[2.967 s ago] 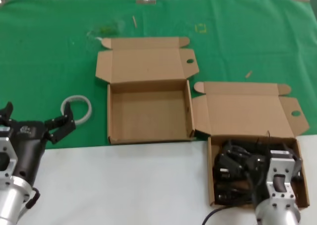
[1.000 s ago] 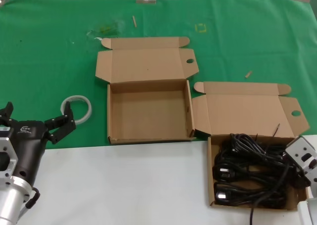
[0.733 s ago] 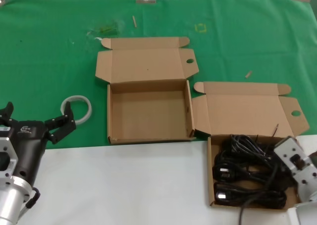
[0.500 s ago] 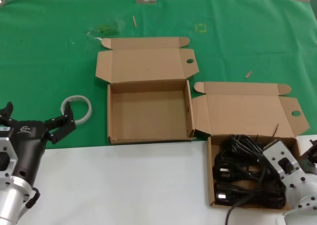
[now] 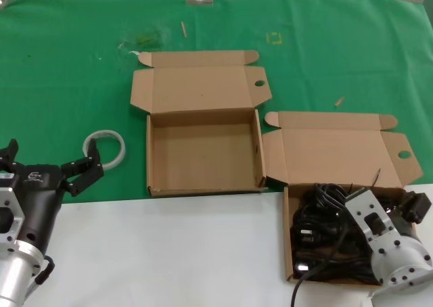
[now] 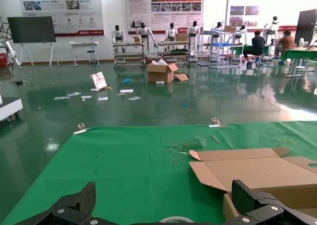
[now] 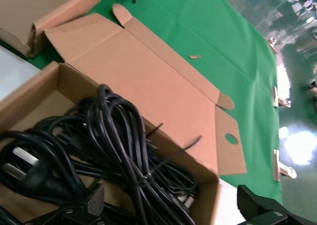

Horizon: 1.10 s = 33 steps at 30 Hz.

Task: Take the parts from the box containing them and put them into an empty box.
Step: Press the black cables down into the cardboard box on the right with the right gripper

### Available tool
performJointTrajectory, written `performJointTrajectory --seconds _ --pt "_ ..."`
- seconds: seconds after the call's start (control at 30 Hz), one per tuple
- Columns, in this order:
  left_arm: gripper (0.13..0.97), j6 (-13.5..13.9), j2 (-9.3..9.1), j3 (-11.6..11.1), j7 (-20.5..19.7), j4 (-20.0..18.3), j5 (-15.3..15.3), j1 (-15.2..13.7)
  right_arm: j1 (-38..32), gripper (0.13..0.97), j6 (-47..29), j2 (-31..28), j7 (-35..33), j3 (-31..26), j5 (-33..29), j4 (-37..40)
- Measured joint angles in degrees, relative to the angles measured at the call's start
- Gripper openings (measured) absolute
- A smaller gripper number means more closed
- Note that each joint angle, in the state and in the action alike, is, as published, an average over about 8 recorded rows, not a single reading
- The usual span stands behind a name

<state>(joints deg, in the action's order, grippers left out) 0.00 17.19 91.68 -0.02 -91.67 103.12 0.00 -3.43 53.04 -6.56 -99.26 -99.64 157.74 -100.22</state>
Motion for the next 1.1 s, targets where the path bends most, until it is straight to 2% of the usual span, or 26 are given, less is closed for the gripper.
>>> performJointTrajectory --seconds 0.2,0.33,0.63,1.1 --pt "0.965 0.0 0.0 0.0 0.0 0.0 0.0 0.0 -0.76 0.883 -0.94 0.0 1.69 -1.25 0.0 1.47" --pt "0.965 0.0 0.0 0.0 0.0 0.0 0.0 0.0 -0.92 0.883 -1.21 0.0 1.99 -1.49 0.0 2.02" --pt "0.965 0.0 0.0 0.0 0.0 0.0 0.0 0.0 -0.42 0.745 -0.86 0.0 2.66 -1.64 0.0 1.37" --pt "0.965 0.0 0.0 0.0 0.0 0.0 0.0 0.0 0.88 0.419 -0.22 0.0 5.58 -2.77 0.0 -0.25"
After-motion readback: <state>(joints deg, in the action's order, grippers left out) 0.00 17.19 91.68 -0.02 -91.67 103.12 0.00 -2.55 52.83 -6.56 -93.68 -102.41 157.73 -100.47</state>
